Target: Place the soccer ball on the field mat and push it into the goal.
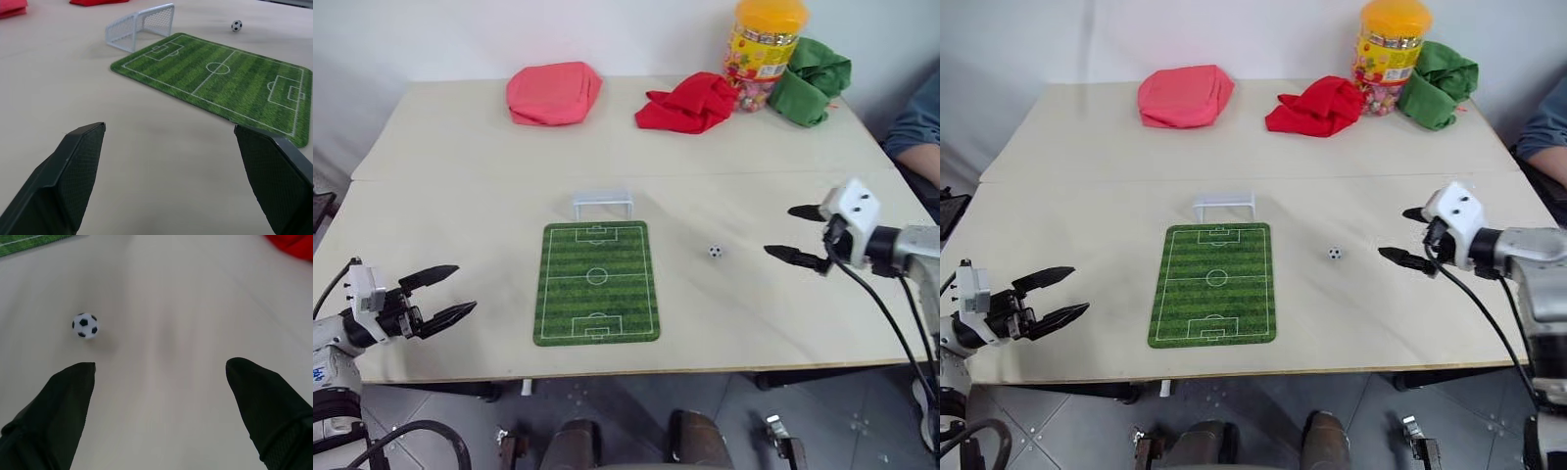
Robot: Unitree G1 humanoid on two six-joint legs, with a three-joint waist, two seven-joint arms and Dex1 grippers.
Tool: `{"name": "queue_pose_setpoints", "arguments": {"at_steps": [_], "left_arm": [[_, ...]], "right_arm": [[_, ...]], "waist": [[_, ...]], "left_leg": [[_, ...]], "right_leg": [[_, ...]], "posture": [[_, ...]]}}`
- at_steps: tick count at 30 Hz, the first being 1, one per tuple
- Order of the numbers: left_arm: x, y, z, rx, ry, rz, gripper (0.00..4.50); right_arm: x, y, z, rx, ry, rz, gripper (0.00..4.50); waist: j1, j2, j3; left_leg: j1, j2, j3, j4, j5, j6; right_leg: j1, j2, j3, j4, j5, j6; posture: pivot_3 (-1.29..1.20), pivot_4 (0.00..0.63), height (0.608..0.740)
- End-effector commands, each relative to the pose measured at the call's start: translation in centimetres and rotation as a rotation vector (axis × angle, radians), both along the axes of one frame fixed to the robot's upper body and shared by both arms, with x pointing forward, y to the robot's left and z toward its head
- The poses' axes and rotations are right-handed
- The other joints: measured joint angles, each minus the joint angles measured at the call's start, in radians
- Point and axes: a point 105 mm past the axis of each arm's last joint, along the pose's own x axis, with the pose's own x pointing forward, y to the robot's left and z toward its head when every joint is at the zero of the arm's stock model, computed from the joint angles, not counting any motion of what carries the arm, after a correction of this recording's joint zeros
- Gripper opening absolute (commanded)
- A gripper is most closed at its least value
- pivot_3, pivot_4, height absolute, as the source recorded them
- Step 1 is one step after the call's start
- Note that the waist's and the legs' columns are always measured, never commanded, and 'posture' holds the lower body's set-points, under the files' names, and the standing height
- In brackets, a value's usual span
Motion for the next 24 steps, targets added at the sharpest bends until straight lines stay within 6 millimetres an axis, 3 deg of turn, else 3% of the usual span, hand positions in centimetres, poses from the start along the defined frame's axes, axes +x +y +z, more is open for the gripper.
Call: {"name": "queue_pose_setpoints", "arguments": {"at_steps": [1,8,16,19,24], "left_arm": [[-0.7,-0.5,0.8,0.003,-0.027,-0.082,4.50],[-1.2,-0.3,0.9,0.005,-0.030,-0.049,4.50],[-1.8,-0.4,0.8,0.004,-0.025,-0.020,4.50],[-1.7,-0.5,0.9,0.005,-0.028,-0.016,4.50],[-1.6,-0.6,1.1,0.006,-0.031,-0.017,4.50]], "right_arm": [[0.9,1.6,-0.3,-0.015,0.011,0.089,4.48],[2.2,5.1,-1.9,0.007,0.048,0.213,4.48],[2.9,6.2,-4.3,0.006,0.086,0.224,4.48],[3.1,6.2,-4.6,0.011,0.071,0.210,3.89],[2.9,6.3,-4.1,0.018,0.047,0.224,2.20]], "waist": [[-0.001,0.000,0.000],[-0.006,0.000,0.000],[-0.010,0.000,0.000],[-0.015,0.000,0.000],[-0.021,0.000,0.000]], "left_leg": [[-0.001,0.000,0.000,0.000,0.000,0.000],[-0.001,0.000,0.000,0.001,0.000,0.000],[-0.001,0.001,0.000,0.001,0.000,0.000],[-0.001,0.002,0.000,0.003,0.000,-0.001],[0.000,0.002,0.000,0.006,0.000,-0.001]], "right_leg": [[-0.001,0.000,0.000,0.000,0.000,0.000],[-0.001,0.000,0.000,0.000,0.000,0.000],[-0.001,0.001,0.000,0.000,0.000,0.000],[0.000,0.002,0.001,0.001,0.000,0.000],[0.001,0.002,0.002,0.003,0.001,-0.001]], "posture": [[0.00,0.150,0.740],[0.00,0.150,0.740],[0.00,0.150,0.740],[0.00,0.150,0.740],[0.00,0.150,0.740]]}}
